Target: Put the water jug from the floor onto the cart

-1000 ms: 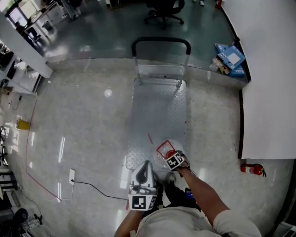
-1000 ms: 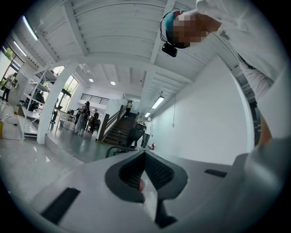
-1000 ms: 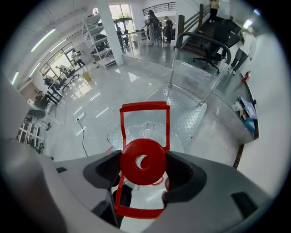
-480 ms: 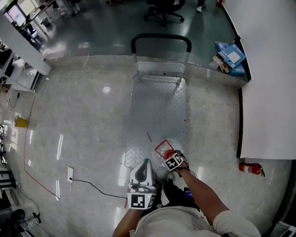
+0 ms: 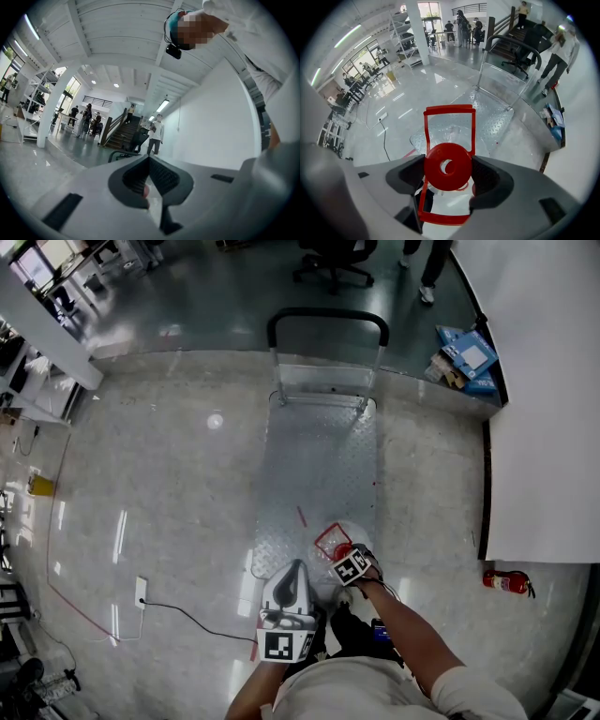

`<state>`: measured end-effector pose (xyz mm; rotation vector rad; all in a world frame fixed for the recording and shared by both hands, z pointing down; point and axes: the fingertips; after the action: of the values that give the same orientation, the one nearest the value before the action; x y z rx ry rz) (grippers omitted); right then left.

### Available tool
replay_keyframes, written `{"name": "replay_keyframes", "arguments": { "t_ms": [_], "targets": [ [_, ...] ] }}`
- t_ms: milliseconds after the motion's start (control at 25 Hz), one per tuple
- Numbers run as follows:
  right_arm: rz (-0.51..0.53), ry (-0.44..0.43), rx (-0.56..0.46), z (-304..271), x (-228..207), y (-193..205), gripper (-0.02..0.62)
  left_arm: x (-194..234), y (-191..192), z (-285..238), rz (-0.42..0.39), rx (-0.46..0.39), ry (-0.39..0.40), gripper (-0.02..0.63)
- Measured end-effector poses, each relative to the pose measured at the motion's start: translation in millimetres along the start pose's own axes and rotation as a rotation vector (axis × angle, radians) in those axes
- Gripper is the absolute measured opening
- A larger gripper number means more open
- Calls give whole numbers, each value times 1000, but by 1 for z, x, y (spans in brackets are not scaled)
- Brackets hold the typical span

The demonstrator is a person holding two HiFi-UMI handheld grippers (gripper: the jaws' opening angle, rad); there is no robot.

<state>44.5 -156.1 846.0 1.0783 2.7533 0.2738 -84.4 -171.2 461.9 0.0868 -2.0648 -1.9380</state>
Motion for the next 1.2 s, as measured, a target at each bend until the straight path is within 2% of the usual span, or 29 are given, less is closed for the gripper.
{"name": "replay_keyframes", "arguments": {
  "t_ms": [360, 560, 720, 800, 960, 1200],
  "targets": [
    [-10, 30, -44, 17, -4, -8, 301, -2, -7, 5, 3, -20, 4, -2],
    [-52, 50, -143, 50, -8, -17, 296, -7, -12, 10, 7, -36, 5, -2],
    [-80, 161, -336, 107, -18, -34, 89, -14, -18, 16, 8, -57, 15, -2],
    [-93, 209, -448, 143, -21, -44, 40, -18, -21, 19, 8, -63, 18, -2],
    [-149, 246, -656, 211, -19, -54, 12, -27, -28, 26, 11, -75, 25, -2],
    [-194, 269, -945, 308, -4, -53, 12, -41, -42, 38, -5, -99, 50, -2]
  ]
}}
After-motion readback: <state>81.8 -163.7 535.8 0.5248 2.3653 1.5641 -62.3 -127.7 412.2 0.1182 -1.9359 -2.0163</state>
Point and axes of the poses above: the fingertips, and each gripper's own axes: z backward along the fingers, x to its left, y out of its underside, and after that the axes turned 2 degrees about -y, right-handed
